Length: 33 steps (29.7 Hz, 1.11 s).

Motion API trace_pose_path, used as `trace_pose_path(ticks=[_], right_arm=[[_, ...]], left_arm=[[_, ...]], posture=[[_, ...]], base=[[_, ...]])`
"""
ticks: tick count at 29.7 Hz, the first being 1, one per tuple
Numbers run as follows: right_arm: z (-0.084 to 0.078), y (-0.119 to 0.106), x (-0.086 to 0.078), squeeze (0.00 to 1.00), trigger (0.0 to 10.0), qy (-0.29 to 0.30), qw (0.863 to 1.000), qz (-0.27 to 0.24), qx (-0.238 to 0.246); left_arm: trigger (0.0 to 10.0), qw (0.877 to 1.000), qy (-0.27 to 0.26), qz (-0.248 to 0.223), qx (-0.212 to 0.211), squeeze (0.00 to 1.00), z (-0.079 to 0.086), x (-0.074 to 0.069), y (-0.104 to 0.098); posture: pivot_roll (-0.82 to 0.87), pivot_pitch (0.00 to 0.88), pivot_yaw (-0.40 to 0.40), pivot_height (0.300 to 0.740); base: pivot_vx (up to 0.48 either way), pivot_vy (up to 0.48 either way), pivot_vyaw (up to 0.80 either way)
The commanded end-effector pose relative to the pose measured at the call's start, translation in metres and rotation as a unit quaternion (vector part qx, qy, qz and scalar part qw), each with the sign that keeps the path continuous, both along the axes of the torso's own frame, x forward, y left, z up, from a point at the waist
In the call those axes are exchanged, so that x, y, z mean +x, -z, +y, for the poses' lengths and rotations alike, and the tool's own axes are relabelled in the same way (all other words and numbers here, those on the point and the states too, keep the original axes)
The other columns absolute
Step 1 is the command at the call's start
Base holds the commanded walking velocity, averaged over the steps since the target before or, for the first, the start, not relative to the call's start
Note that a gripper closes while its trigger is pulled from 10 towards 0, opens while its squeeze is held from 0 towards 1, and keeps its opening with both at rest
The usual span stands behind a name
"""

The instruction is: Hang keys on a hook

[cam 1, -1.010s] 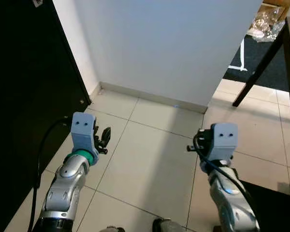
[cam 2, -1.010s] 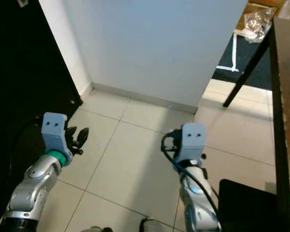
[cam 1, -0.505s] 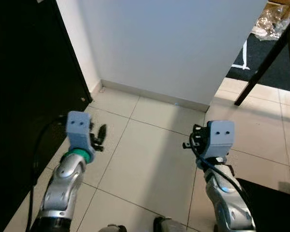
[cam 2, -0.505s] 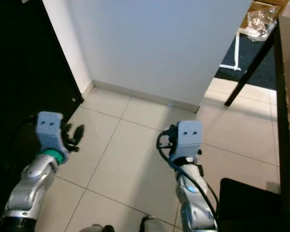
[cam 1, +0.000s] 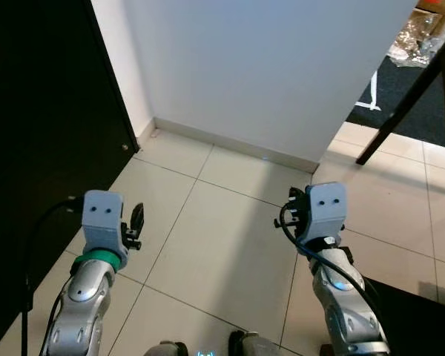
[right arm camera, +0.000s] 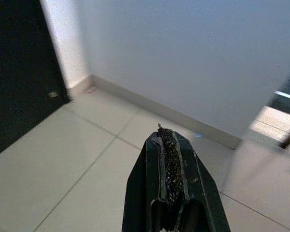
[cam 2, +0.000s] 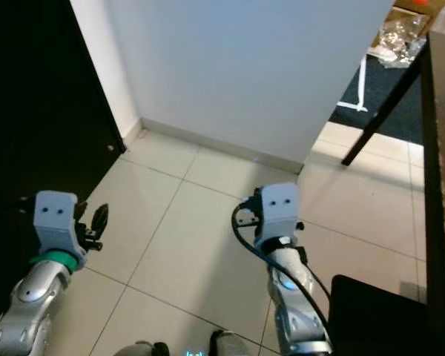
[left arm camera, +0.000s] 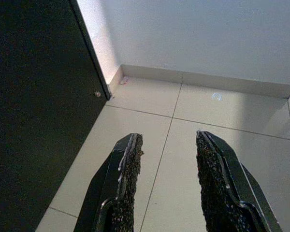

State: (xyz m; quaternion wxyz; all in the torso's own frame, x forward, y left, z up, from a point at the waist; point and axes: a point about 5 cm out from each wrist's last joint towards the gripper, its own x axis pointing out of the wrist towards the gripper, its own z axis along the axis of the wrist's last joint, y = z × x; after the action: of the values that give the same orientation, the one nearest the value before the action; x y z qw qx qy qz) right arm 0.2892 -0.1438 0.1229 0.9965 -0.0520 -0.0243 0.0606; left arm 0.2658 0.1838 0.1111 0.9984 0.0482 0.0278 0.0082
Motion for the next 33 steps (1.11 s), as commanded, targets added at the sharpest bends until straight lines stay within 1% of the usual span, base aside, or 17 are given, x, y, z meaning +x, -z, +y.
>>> trace_pose_path(ticks=[1, 6, 8, 10, 11, 12, 14, 15, 16, 19, 22, 24, 26, 27, 30, 31, 33], right_arm=[[0.004, 0.008, -0.002, 0.00, 10.0, -0.013, 1.000, 0.015, 0.002], [0.012, 0.009, 0.000, 0.00, 10.0, -0.035, 0.999, 0.002, -0.001], [0.016, 0.010, 0.002, 0.00, 10.0, -0.061, 0.998, 0.018, 0.029], [0.015, 0.009, 0.003, 0.00, 10.0, -0.064, 0.997, 0.018, 0.041], [0.015, 0.009, 0.003, 0.00, 10.0, -0.064, 0.997, 0.018, 0.041], [0.014, 0.008, 0.003, 0.00, 10.0, -0.062, 0.997, 0.018, 0.049], [0.011, 0.006, 0.004, 0.00, 10.0, -0.049, 0.998, 0.011, 0.045], [0.011, 0.006, 0.004, 0.00, 10.0, -0.049, 0.998, 0.011, 0.045], [0.010, 0.003, 0.003, 0.00, 10.0, -0.039, 0.998, 0.010, 0.041], [0.009, -0.004, 0.002, 0.00, 10.0, -0.031, 0.999, -0.006, 0.034], [0.004, -0.011, 0.000, 0.00, 10.0, -0.019, 0.999, -0.029, 0.036], [0.004, -0.011, 0.000, 0.00, 10.0, -0.019, 0.999, -0.029, 0.036], [-0.005, -0.014, -0.001, 0.00, 10.0, -0.002, 0.998, -0.044, 0.036], [-0.005, -0.014, -0.001, 0.00, 10.0, -0.002, 0.998, -0.044, 0.036], [-0.024, -0.020, -0.002, 0.00, 10.0, 0.028, 0.997, -0.063, 0.026], [-0.024, -0.020, -0.002, 0.00, 10.0, 0.028, 0.997, -0.063, 0.026], [-0.031, -0.022, -0.001, 0.00, 10.0, 0.043, 0.996, -0.067, 0.029]], left_arm=[[10.0, 1.000, -0.005, 0.002, 0.008, 0.00, 0.003, -0.005, 0.001], [10.0, 0.999, -0.027, -0.014, 0.012, 0.00, 0.007, -0.007, -0.005], [10.0, 0.998, -0.030, -0.043, 0.023, 0.00, 0.003, -0.001, -0.016], [10.0, 0.998, -0.027, -0.055, 0.028, 0.00, 0.001, 0.002, -0.021], [10.0, 0.998, -0.027, -0.055, 0.028, 0.00, 0.001, 0.002, -0.021], [10.0, 0.997, -0.022, -0.066, 0.036, 0.00, -0.001, 0.006, -0.025], [10.0, 0.995, -0.009, -0.082, 0.053, 0.00, -0.005, 0.013, -0.032], [10.0, 0.995, -0.009, -0.082, 0.053, 0.00, -0.005, 0.013, -0.032], [10.0, 0.994, -0.002, -0.090, 0.058, 0.00, -0.007, 0.017, -0.037], [10.0, 0.993, 0.002, -0.103, 0.063, 0.00, -0.006, 0.023, -0.045], [10.0, 0.992, 0.004, -0.111, 0.066, 0.00, -0.006, 0.029, -0.051], [10.0, 0.992, 0.004, -0.111, 0.066, 0.00, -0.006, 0.029, -0.051], [10.0, 0.993, 0.005, -0.095, 0.074, 0.00, -0.007, 0.034, -0.046], [10.0, 0.993, 0.005, -0.095, 0.074, 0.00, -0.007, 0.034, -0.046], [10.0, 0.997, 0.004, -0.063, 0.049, 0.00, -0.008, 0.035, -0.030], [10.0, 0.997, 0.004, -0.063, 0.049, 0.00, -0.008, 0.035, -0.030], [10.0, 0.998, 0.001, -0.052, 0.031, 0.00, -0.007, 0.035, -0.024]], posture=[[0.01, 0.121, 0.053, 0.740], [0.03, 0.116, 0.046, 0.740], [0.04, 0.107, 0.050, 0.740], [0.04, 0.106, 0.053, 0.740], [0.04, 0.106, 0.053, 0.740], [0.03, 0.098, 0.061, 0.740], [0.03, 0.095, 0.065, 0.740], [0.03, 0.095, 0.065, 0.740], [0.00, 0.083, 0.081, 0.740], [-0.01, 0.073, 0.091, 0.740], [-0.03, 0.032, 0.105, 0.740], [-0.03, 0.032, 0.105, 0.740], [-0.07, 0.004, 0.094, 0.740], [-0.07, 0.004, 0.094, 0.740], [-0.09, 0.000, 0.085, 0.740], [-0.09, 0.000, 0.085, 0.740], [-0.10, 0.000, 0.093, 0.740]], base=[[0.000, 0.000, 0.00], [0.000, 0.000, 0.00], [0.000, 0.000, 0.00], [0.000, 0.000, 0.00], [0.000, 0.000, 0.00], [0.000, 0.000, 0.00], [0.000, 0.000, 0.00], [0.000, 0.000, 0.00], [0.000, 0.000, 0.00], [0.000, 0.000, 0.00], [0.000, 0.000, 0.00], [0.000, 0.000, 0.00], [0.000, 0.000, 0.00], [0.000, 0.000, 0.00], [0.000, 0.000, 0.00], [0.000, 0.000, 0.00], [0.000, 0.000, 0.00]])
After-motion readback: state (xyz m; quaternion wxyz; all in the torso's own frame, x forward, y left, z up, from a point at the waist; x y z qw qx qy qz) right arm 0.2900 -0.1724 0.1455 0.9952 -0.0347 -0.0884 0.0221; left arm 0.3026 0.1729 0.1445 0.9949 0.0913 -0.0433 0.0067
